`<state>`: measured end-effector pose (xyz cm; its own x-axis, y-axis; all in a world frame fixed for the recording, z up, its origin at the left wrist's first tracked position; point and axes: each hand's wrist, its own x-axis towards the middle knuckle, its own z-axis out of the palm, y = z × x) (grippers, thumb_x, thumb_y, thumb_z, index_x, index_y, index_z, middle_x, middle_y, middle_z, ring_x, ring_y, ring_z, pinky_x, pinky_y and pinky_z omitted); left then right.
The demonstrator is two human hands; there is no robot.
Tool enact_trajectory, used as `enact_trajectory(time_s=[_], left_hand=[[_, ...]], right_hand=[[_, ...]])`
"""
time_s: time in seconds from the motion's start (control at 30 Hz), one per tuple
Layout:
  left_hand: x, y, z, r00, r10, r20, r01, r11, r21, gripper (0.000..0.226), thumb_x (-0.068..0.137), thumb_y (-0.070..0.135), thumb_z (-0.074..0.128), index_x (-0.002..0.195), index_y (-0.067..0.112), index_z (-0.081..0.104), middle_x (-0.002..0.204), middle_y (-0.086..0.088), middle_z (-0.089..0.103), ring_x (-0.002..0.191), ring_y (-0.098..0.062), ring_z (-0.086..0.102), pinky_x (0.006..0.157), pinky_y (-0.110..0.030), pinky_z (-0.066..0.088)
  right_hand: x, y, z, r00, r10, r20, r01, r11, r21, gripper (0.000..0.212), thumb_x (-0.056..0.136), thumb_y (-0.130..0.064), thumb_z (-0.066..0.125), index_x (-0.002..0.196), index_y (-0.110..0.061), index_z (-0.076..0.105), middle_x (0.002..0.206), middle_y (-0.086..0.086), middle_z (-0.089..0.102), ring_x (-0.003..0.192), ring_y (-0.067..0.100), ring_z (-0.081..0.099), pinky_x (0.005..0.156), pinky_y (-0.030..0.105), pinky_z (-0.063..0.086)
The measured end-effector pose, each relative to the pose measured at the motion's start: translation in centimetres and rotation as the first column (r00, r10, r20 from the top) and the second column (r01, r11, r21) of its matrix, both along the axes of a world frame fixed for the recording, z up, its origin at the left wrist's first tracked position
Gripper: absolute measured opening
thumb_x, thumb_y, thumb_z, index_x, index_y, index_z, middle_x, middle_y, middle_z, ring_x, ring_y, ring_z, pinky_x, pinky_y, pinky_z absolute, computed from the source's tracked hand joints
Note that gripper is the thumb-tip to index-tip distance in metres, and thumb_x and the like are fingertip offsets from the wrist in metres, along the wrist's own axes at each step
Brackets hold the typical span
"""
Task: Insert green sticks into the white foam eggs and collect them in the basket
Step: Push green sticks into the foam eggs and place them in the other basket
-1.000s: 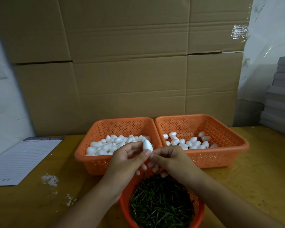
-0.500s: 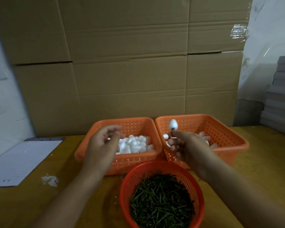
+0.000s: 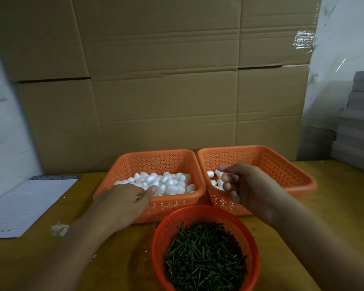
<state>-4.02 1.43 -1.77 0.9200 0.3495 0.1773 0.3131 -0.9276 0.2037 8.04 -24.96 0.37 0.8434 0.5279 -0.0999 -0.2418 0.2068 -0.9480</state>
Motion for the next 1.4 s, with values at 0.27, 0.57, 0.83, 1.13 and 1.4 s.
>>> enact_trajectory(time_s=[0.27,0.57,0.83,1.13,1.4], left_hand=[[0.1,0.2,0.2,0.996,-0.004,0.085,0.009,0.998,-0.058,0.075,0.089,0.075,0.023,0.066,0.014,0.06,0.069,0.0,0.06,0.07,-0.016,0.06,0.073,-0.041,0.052],[0.8,0.4,0.1,0.895,-0.149,0.421,0.21,0.973,-0.101,0.022,0.087,0.017,0.072,0.07,0.029,0.068,0.092,0.017,0.062,0.08,-0.006,0.062,0.076,-0.03,0.051],[0.8,-2.2,0.3,0.82,-0.092,0.565,0.401,0.796,-0.453,0.032,0.085,0.008,0.077,0.078,0.034,0.061,0.104,0.026,0.071,0.076,-0.009,0.072,0.07,-0.038,0.059],[0.3,-4.5,0.3,0.813,-0.178,0.554,0.543,0.577,-0.611,0.057,0.079,-0.01,0.077,0.105,0.04,0.068,0.106,0.013,0.065,0.089,-0.014,0.072,0.076,-0.025,0.058],[0.5,-4.8,0.0,0.813,-0.247,0.528,0.555,0.607,-0.569,0.04,0.069,0.021,0.087,0.103,0.039,0.077,0.117,0.018,0.062,0.101,-0.01,0.07,0.085,-0.025,0.056]], right_hand=[[-2.3,0.8,-0.2,0.908,0.315,0.278,-0.203,0.909,-0.364,0.017,0.098,-0.019,0.056,0.102,-0.011,0.07,0.088,0.007,0.076,0.068,0.012,0.067,0.053,0.019,0.048],[-2.9,1.3,-0.9,0.817,0.465,0.342,-0.22,0.799,-0.56,0.015,0.1,-0.024,0.057,0.104,-0.015,0.069,0.093,0.002,0.077,0.073,0.008,0.068,0.06,0.017,0.05],[-3.0,1.7,-1.8,0.728,0.571,0.38,-0.201,0.707,-0.678,0.014,0.101,-0.023,0.054,0.102,-0.019,0.068,0.098,0.001,0.075,0.075,0.004,0.067,0.062,0.017,0.05],[-2.9,1.7,-2.2,0.691,0.594,0.411,-0.16,0.68,-0.715,0.017,0.101,-0.022,0.055,0.109,-0.013,0.067,0.099,0.002,0.074,0.076,0.004,0.067,0.067,0.021,0.053],[-2.7,1.6,-2.2,0.673,0.605,0.426,-0.137,0.667,-0.732,0.016,0.102,-0.023,0.054,0.106,-0.017,0.068,0.098,0.0,0.074,0.077,0.005,0.067,0.069,0.024,0.055]])
